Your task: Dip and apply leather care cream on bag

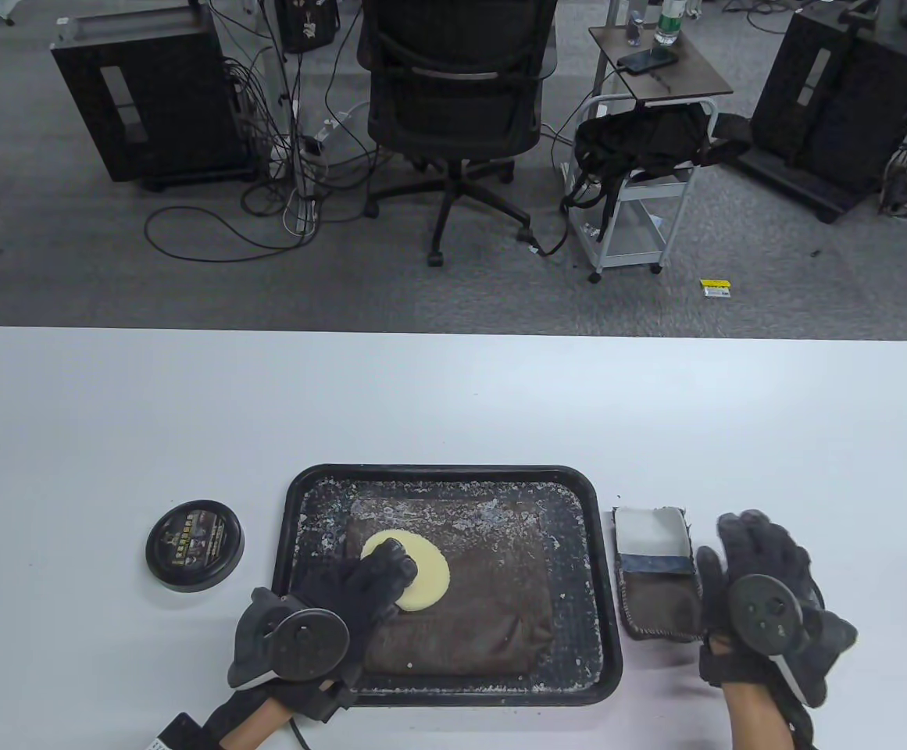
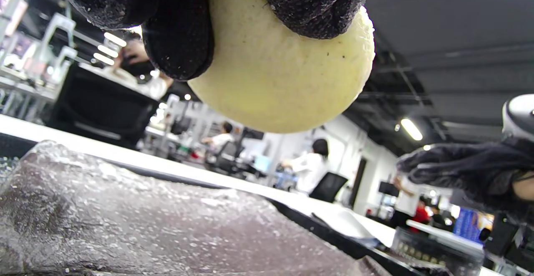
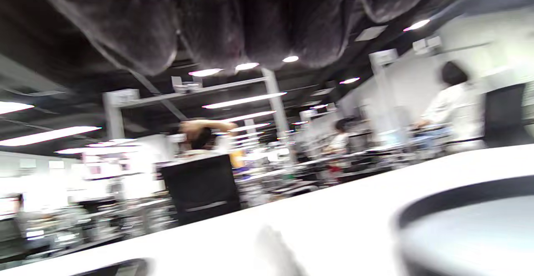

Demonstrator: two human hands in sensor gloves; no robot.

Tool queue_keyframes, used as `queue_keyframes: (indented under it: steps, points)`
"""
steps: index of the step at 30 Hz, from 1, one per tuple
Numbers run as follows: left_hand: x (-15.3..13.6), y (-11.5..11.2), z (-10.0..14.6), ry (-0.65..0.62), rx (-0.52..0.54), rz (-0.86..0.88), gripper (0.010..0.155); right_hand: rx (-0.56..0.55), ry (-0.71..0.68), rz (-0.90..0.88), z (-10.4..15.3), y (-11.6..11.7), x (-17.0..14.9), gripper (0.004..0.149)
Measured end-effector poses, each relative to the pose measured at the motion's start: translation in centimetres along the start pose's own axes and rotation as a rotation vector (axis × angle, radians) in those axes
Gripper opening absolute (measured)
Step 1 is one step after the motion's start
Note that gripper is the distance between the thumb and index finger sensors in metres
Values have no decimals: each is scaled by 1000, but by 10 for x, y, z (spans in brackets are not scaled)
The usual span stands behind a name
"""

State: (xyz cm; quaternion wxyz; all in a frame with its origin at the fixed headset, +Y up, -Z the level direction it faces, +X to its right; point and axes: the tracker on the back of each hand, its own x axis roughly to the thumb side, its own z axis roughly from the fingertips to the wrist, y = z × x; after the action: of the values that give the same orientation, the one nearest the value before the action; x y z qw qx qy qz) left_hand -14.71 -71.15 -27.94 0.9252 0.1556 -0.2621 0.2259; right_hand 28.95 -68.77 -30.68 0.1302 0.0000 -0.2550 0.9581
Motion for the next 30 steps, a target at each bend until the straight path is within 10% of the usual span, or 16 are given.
queue_keyframes:
  steps: [12, 30]
  points:
    - [-2, 2, 2, 23, -1, -38, 50, 479, -572, 38, 37, 68, 124, 37]
    - [2, -2, -15, 58, -19, -102, 51, 688, -545, 68, 37, 89, 127, 41]
